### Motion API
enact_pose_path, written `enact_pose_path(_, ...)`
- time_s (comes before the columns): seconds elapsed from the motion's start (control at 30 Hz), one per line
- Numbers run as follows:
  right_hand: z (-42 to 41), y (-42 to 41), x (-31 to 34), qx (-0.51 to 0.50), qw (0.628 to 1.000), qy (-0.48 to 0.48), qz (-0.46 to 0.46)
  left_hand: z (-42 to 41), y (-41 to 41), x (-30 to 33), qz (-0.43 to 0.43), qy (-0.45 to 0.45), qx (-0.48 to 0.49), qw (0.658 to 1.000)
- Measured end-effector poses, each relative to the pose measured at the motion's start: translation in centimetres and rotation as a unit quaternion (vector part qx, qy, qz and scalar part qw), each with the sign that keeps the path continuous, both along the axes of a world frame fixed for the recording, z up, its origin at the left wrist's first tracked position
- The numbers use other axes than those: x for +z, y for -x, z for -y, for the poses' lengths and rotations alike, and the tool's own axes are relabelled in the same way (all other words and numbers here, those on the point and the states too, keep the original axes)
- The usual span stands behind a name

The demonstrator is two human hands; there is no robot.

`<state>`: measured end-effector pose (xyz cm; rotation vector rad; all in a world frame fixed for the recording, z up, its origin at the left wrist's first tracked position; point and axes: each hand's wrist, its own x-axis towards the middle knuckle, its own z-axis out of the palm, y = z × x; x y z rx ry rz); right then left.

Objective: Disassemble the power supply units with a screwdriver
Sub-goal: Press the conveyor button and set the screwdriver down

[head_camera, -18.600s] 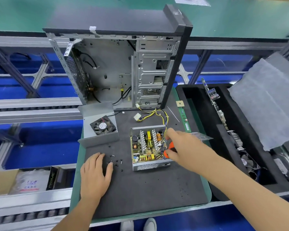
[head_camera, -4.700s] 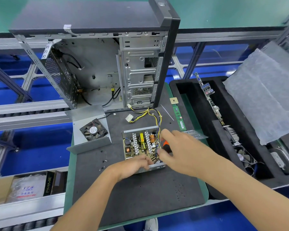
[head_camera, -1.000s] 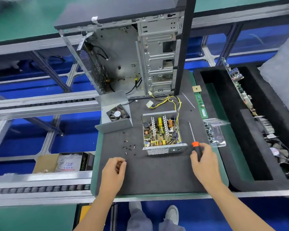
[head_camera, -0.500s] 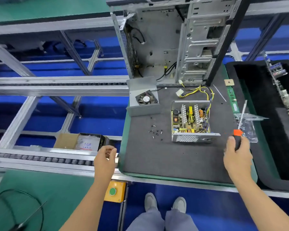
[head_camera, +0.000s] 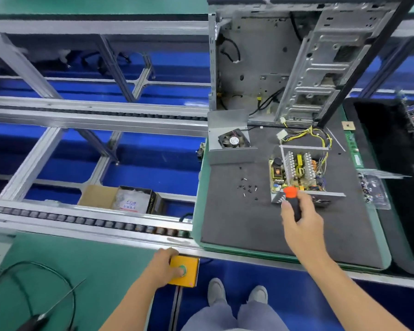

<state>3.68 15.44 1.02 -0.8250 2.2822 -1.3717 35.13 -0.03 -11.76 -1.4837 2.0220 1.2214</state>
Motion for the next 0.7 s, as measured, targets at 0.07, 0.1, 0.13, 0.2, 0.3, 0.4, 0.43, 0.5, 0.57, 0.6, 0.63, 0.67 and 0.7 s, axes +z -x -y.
enact_pose_path(0.07, 0.0, 0.0, -0.4, -0.01, 1.0, -0.006, 0.005, 0.1, 0.6, -0.1, 0.023, 0.016, -0.022, 0.999)
enact_pose_path(0.1, -0.1, 0.1, -0.5, -0.017, 1.0, -0.006, 0.007, 0.1, 0.9, 0.0, 0.029, 0.023, -0.03, 0.999)
enact_pose_path(0.13, -0.2, 0.1, -0.6, -0.025, 1.0, -0.007, 0.012, 0.0, 1.3, 0.2, 0.034, 0.027, -0.034, 0.998)
enact_pose_path(0.2, -0.6, 0.3, -0.7, -0.045, 0.999, -0.011, 0.022, 0.0, 1.5, 0.7, 0.04, 0.027, -0.039, 0.998)
enact_pose_path(0.3, -1.8, 1.0, -0.9, -0.073, 0.997, -0.011, 0.036, 0.6, 0.8, 2.0, 0.017, 0.006, -0.016, 1.0)
enact_pose_path(0.4, -3.4, 2.2, -0.8, -0.093, 0.995, -0.01, 0.035, 2.3, 0.4, 4.5, -0.028, 0.058, 0.065, 0.996)
enact_pose_path(0.43, -4.1, 2.5, -0.7, -0.102, 0.994, -0.008, 0.034, 2.8, 0.5, 5.5, -0.058, 0.091, 0.109, 0.988)
enact_pose_path(0.5, -5.4, 3.3, -0.8, -0.119, 0.993, -0.013, 0.021, 3.3, 1.7, 7.5, -0.111, 0.164, 0.163, 0.967)
enact_pose_path(0.57, -6.6, 4.1, -0.9, -0.139, 0.99, -0.022, 0.013, 2.9, 4.2, 9.0, -0.138, 0.231, 0.165, 0.949)
enact_pose_path(0.6, -7.1, 4.6, -0.9, -0.15, 0.988, -0.02, 0.017, 2.4, 5.8, 9.8, -0.157, 0.25, 0.155, 0.943)
enact_pose_path(0.63, -7.5, 5.0, -1.0, -0.161, 0.987, -0.016, 0.025, 1.7, 7.6, 10.6, -0.186, 0.25, 0.145, 0.939)
enact_pose_path(0.67, -8.0, 5.5, -0.9, -0.165, 0.986, -0.013, 0.032, 0.8, 9.5, 11.3, -0.226, 0.235, 0.14, 0.935)
enact_pose_path(0.7, -8.4, 5.9, -0.8, -0.162, 0.986, -0.012, 0.036, -0.3, 11.5, 11.8, -0.267, 0.214, 0.136, 0.93)
